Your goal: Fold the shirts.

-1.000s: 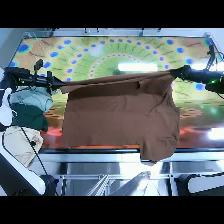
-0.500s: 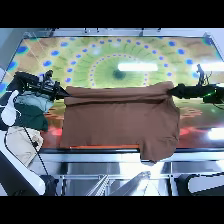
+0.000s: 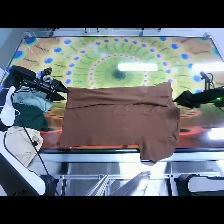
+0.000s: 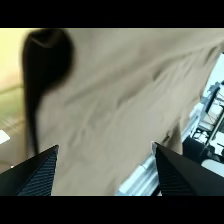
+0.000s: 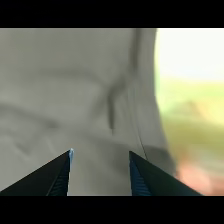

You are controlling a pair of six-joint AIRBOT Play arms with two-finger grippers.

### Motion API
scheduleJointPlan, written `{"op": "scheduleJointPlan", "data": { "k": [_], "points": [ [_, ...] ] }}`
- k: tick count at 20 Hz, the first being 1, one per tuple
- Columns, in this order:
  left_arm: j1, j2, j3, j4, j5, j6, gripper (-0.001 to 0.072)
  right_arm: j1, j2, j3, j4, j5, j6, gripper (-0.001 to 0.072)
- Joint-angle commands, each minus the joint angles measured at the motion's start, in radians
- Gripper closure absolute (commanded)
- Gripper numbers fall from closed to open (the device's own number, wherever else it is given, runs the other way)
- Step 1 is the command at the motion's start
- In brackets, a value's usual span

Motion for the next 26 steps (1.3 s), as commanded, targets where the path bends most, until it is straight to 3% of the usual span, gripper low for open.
{"op": "scheduleJointPlan", "data": {
  "k": [1,4,7,8,13,15,16,17,20,21,26],
  "points": [
    [0.019,0.130,-0.142,0.036,0.005,0.013,0.0072,-0.073,0.139,-0.103,-0.217,0.104,0.245,0.0298],
    [0.054,0.315,-0.449,0.136,-0.080,0.073,0.0071,-0.160,0.302,-0.336,-0.317,0.149,0.543,0.0298],
    [0.118,0.445,-0.677,0.122,-0.138,0.111,0.0071,-0.171,0.447,-0.552,-0.299,0.116,0.540,0.0293],
    [0.142,0.483,-0.733,0.121,-0.170,0.116,0.0071,-0.163,0.475,-0.610,-0.270,0.085,0.520,0.0222],
    [0.227,0.621,-0.921,0.122,-0.194,0.156,0.0071,-0.103,0.441,-0.791,-0.113,-0.020,0.402,0.0210],
    [0.255,0.661,-0.987,0.122,-0.220,0.159,0.0071,-0.071,0.415,-0.825,-0.021,-0.044,0.307,0.0212],
    [0.262,0.676,-1.012,0.123,-0.246,0.159,0.0071,-0.060,0.406,-0.828,0.026,-0.044,0.252,0.0249],
    [0.266,0.687,-1.036,0.123,-0.265,0.159,0.0071,-0.061,0.404,-0.828,0.064,-0.044,0.208,0.0379],
    [0.254,0.688,-1.104,0.132,-0.306,0.159,0.0071,-0.063,0.406,-0.828,0.107,-0.040,0.151,0.0665],
    [0.248,0.688,-1.126,0.132,-0.332,0.159,0.0071,-0.063,0.407,-0.828,0.107,-0.039,0.149,0.0695],
    [0.241,0.688,-1.190,0.220,-0.414,0.139,0.0072,-0.063,0.460,-0.828,0.108,-0.032,0.142,0.0695]
  ]
}}
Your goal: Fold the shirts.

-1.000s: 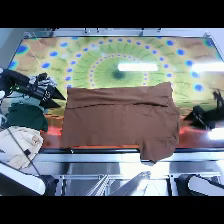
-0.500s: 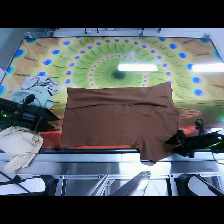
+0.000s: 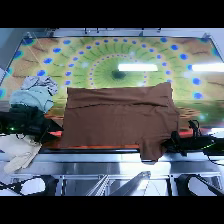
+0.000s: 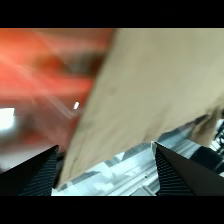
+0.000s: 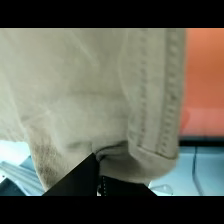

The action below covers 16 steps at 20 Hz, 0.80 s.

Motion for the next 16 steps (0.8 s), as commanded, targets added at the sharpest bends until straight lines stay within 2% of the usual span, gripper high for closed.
{"op": "scheduleJointPlan", "data": {
  "k": [1,4,6,7,8,9,13,16],
  "points": [
    [-0.002,0.002,-0.044,0.070,-0.073,-0.021,0.0072,0.001,0.042,-0.001,0.022,0.017,-0.022,0.0695],
    [-0.043,0.002,-0.077,0.037,-0.098,-0.013,0.0075,0.001,0.065,-0.001,0.022,0.033,-0.021,0.0695],
    [-0.116,0.002,-0.104,0.021,-0.100,-0.005,0.0231,0.001,0.065,-0.001,0.021,0.032,-0.022,0.0695],
    [-0.164,0.002,-0.112,0.021,-0.099,-0.005,0.0280,0.001,0.065,-0.001,0.022,0.032,-0.022,0.0695],
    [-0.202,0.002,-0.109,0.026,-0.088,-0.004,0.0423,0.001,0.065,-0.001,0.021,0.032,-0.022,0.0695],
    [-0.238,0.002,-0.097,0.027,-0.072,-0.002,0.0682,0.001,0.065,-0.001,0.021,0.033,-0.023,0.0695],
    [-0.273,0.002,0.006,0.032,0.038,-0.005,0.0686,-0.005,0.074,0.000,0.008,0.090,-0.026,0.0696],
    [-0.239,0.002,0.066,0.150,0.103,-0.098,0.0687,-0.067,0.146,0.020,-0.030,0.148,0.071,0.0696]
  ]
}}
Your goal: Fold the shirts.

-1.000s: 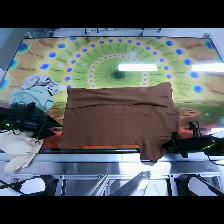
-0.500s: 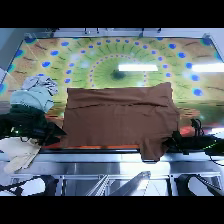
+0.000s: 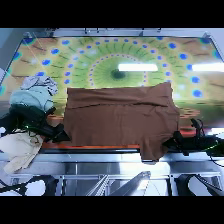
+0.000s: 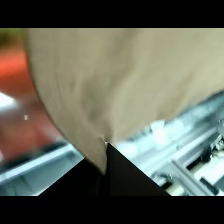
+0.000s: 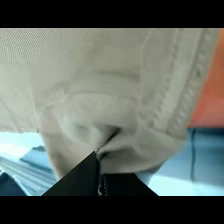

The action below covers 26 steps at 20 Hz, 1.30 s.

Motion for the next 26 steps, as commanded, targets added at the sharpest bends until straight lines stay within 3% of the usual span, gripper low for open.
{"op": "scheduleJointPlan", "data": {
  "k": [1,5,9,11,14,16,19,26],
  "points": [
    [0.029,0.002,0.061,0.113,0.097,-0.093,0.0687,-0.061,0.083,0.035,-0.066,0.075,0.106,0.0696],
    [0.085,0.001,0.062,0.122,0.111,-0.093,0.0687,-0.082,0.186,0.124,-0.356,0.147,0.330,0.0696],
    [0.071,0.001,0.063,0.135,0.103,-0.090,0.0687,-0.081,0.185,0.129,-0.384,0.188,0.347,0.0696],
    [0.071,0.001,0.068,0.100,0.135,-0.089,0.0686,-0.081,0.186,0.129,-0.276,0.193,0.303,0.0696],
    [0.071,0.001,0.145,-0.078,0.232,-0.037,0.0686,-0.081,0.178,0.136,0.136,0.143,0.145,0.0695],
    [0.061,-0.004,0.249,-0.164,0.213,-0.039,0.0686,-0.080,0.134,0.173,0.298,0.064,0.089,0.0695],
    [0.011,-0.100,0.439,-0.163,0.214,-0.067,0.0686,-0.040,-0.050,0.299,0.318,-0.074,0.076,0.0695],
    [-0.040,-0.478,0.797,-0.156,0.156,-0.084,0.0689,0.137,-0.592,0.612,0.410,-0.311,-0.103,0.0695]
  ]
}}
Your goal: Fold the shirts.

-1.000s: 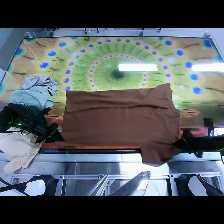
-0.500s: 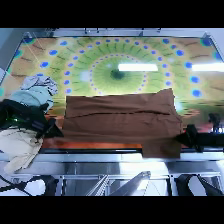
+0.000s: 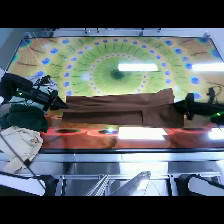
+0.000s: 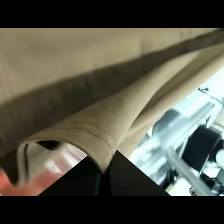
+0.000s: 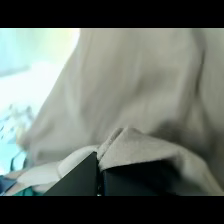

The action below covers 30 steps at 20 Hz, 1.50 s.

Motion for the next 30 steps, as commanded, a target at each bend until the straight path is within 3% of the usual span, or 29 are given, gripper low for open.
{"op": "scheduleJointPlan", "data": {
  "k": [1,2,3,4,5,6,7,8,9,10,14,15,16,17,18,22,27,28,29,30],
  "points": [
    [-0.011,-0.180,0.159,-0.003,-0.010,-0.010,0.0692,0.062,-0.235,0.138,0.041,-0.100,-0.112,0.0695],
    [-0.013,-0.219,0.190,-0.010,0.009,-0.010,0.0690,0.069,-0.261,0.152,0.041,-0.097,-0.144,0.0692],
    [-0.020,-0.251,0.222,-0.019,0.045,-0.011,0.0516,0.070,-0.267,0.153,0.040,-0.092,-0.168,0.0684],
    [-0.027,-0.274,0.249,-0.034,0.078,-0.019,0.0250,0.065,-0.264,0.155,0.035,-0.064,-0.177,0.0574],
    [-0.027,-0.282,0.272,-0.036,0.101,-0.035,0.0018,0.049,-0.253,0.167,0.009,-0.004,-0.179,0.0380],
    [-0.028,-0.279,0.289,-0.036,0.119,-0.037,-0.0005,0.024,-0.234,0.185,-0.031,0.070,-0.179,0.0321],
    [-0.028,-0.272,0.315,-0.035,0.140,-0.037,-0.0005,-0.003,-0.204,0.207,-0.072,0.134,-0.178,0.0321],
    [-0.020,-0.259,0.339,-0.035,0.150,-0.042,-0.0005,-0.033,-0.166,0.233,-0.102,0.185,-0.166,0.0273],
    [-0.013,-0.240,0.362,-0.035,0.149,-0.045,0.0005,-0.063,-0.128,0.259,-0.127,0.201,-0.163,0.0054],
    [-0.011,-0.219,0.381,-0.035,0.149,-0.046,0.0012,-0.092,-0.100,0.285,-0.171,0.192,-0.163,0.0004],
    [-0.034,-0.144,0.395,-0.034,0.139,-0.059,0.0014,-0.168,-0.124,0.352,-0.412,0.157,-0.118,0.0003],
    [-0.047,-0.137,0.393,-0.034,0.142,-0.059,0.0060,-0.168,-0.150,0.352,-0.426,0.164,-0.124,0.0003],
    [-0.058,-0.137,0.393,-0.035,0.150,-0.059,0.0297,-0.166,-0.175,0.352,-0.420,0.184,-0.151,0.0003],
    [-0.072,-0.138,0.393,-0.033,0.165,-0.059,0.0588,-0.158,-0.200,0.352,-0.417,0.202,-0.166,0.0003],
    [-0.083,-0.138,0.393,-0.034,0.174,-0.059,0.0690,-0.143,-0.224,0.352,-0.417,0.213,-0.169,0.0003],
    [-0.167,-0.138,0.393,-0.034,0.181,-0.058,0.0691,-0.059,-0.295,0.352,-0.417,0.220,-0.175,0.0004],
    [-0.301,-0.158,0.393,-0.034,0.100,-0.059,0.0691,0.072,-0.332,0.352,-0.413,0.195,-0.182,0.0006],
    [-0.336,-0.171,0.393,-0.034,0.071,-0.060,0.0692,0.090,-0.335,0.352,-0.402,0.185,-0.182,0.0061],
    [-0.383,-0.188,0.393,-0.034,0.029,-0.060,0.0691,0.103,-0.335,0.352,-0.386,0.181,-0.185,0.0418],
    [-0.430,-0.209,0.393,-0.034,-0.016,-0.060,0.0691,0.108,-0.335,0.352,-0.370,0.179,-0.192,0.0676]
  ]
}}
